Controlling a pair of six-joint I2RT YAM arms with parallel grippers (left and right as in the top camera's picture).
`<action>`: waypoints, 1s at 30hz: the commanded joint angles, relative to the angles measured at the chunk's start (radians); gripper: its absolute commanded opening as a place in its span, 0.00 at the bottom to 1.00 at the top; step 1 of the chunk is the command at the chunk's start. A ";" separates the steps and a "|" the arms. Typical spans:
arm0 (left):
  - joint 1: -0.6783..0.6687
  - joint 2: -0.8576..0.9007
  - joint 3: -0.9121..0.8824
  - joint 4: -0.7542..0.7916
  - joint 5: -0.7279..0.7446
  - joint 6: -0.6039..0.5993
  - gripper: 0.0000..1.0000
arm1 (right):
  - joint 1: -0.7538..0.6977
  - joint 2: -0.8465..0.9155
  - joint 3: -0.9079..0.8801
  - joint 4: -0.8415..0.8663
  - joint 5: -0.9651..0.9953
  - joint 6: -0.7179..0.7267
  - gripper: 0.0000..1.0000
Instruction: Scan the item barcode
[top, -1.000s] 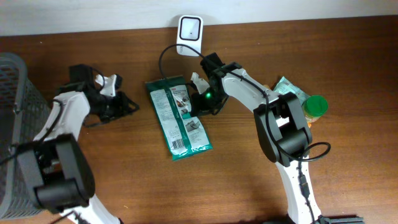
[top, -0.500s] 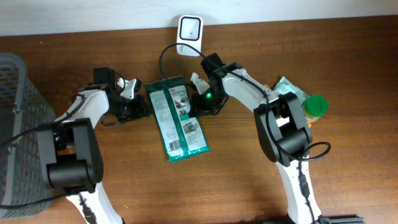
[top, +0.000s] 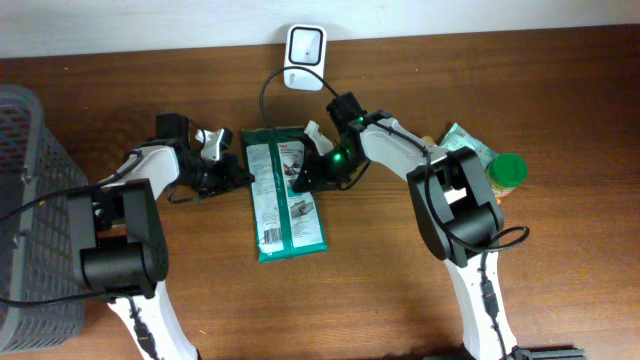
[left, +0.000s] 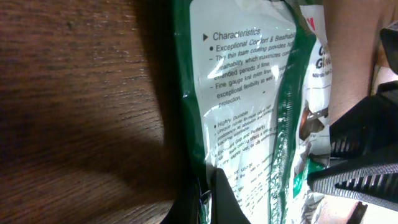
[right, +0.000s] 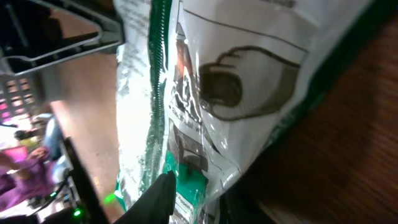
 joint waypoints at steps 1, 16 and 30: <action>-0.013 0.058 -0.013 -0.002 -0.047 0.001 0.00 | 0.006 0.055 -0.053 0.033 0.005 0.015 0.15; 0.012 0.044 0.007 -0.030 -0.070 0.001 0.00 | 0.043 0.048 -0.053 0.126 -0.010 0.074 0.04; 0.151 -0.486 0.276 -0.407 -0.372 0.063 0.17 | -0.054 -0.162 -0.053 -0.048 -0.091 -0.115 0.04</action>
